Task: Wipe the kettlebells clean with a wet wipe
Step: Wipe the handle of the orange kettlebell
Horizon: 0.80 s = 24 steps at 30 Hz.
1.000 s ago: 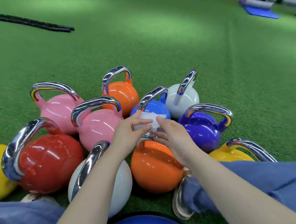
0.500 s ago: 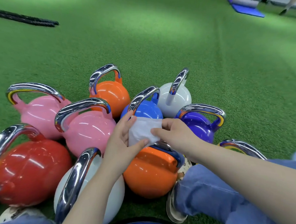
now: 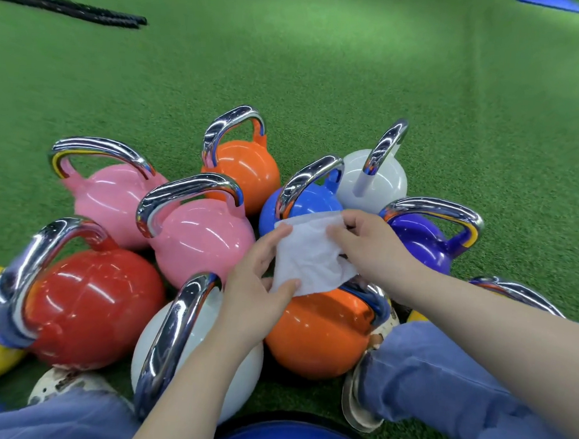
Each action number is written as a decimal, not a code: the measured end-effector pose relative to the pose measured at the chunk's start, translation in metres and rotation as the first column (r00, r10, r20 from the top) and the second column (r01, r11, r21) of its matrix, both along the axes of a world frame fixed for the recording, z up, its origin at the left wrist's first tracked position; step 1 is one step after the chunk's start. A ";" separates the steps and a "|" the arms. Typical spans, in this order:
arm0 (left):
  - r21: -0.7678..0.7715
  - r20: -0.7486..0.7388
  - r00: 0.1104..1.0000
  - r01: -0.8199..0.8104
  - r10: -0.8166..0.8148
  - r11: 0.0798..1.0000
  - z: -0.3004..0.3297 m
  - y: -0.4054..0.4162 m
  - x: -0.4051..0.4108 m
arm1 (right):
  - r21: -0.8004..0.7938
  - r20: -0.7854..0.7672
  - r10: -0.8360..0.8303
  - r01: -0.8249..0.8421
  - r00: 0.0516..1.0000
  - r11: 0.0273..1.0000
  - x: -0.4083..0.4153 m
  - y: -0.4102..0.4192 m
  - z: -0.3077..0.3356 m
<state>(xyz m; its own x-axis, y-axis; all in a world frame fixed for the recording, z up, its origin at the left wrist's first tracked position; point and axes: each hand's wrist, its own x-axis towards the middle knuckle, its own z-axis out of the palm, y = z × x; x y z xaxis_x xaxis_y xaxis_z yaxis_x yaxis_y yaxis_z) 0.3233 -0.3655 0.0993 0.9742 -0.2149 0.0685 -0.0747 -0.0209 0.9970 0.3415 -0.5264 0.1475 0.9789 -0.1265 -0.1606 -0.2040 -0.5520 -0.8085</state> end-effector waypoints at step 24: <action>0.478 0.301 0.923 -0.362 0.238 0.800 -0.006 -0.010 0.047 | 0.063 -0.185 -0.162 0.176 0.969 0.982 -0.003 -0.016 0.011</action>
<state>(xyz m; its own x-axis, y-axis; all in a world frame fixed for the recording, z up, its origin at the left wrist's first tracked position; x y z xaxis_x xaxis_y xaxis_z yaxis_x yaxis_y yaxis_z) 0.3700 -0.3754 0.0935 0.9687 0.0222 0.2474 -0.1884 -0.5835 0.7899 0.3389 -0.5419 0.1586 0.8990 -0.2674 -0.3467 -0.4336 -0.4334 -0.7901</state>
